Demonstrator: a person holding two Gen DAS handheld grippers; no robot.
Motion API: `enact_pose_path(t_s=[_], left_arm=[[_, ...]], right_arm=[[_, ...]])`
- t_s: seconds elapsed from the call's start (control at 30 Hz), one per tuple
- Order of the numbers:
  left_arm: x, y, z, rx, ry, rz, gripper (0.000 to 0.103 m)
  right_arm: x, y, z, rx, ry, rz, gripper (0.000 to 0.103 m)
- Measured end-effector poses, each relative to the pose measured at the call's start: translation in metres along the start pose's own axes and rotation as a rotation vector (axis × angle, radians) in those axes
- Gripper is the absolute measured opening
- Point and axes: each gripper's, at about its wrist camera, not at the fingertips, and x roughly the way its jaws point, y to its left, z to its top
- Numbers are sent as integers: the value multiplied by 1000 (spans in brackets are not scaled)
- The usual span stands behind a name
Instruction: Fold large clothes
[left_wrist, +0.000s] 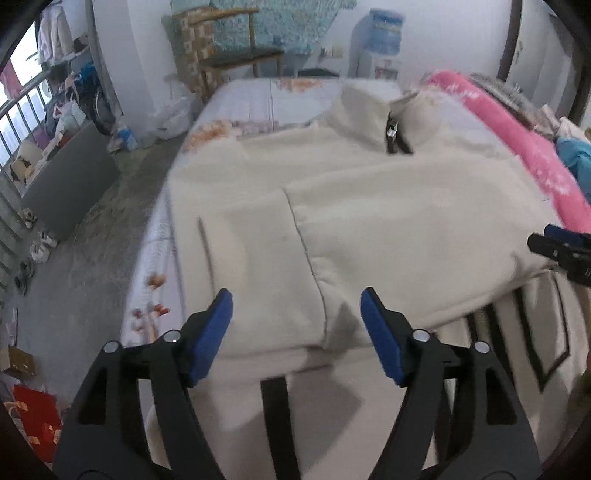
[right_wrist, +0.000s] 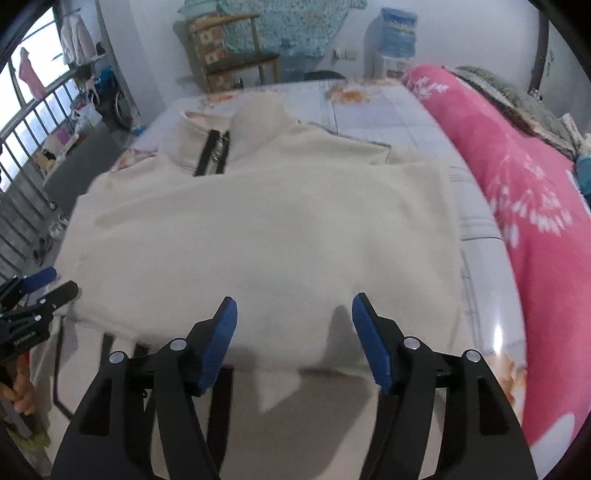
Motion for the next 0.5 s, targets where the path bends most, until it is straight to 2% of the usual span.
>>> enact_pose_path(t_s=[0.13,0.33,0.5], left_arm=[[-30,-9,-19,40,-8,0,79],[-53,-22,-62,70,69,-10,80],[-60,-26,-97,51,121,-6,84]], right_arm=[[-25,8,-25,-12,-1,36,73],[-53,25,-75,-40,29,76,80],[-65,38,-109,-85,53,62,87]])
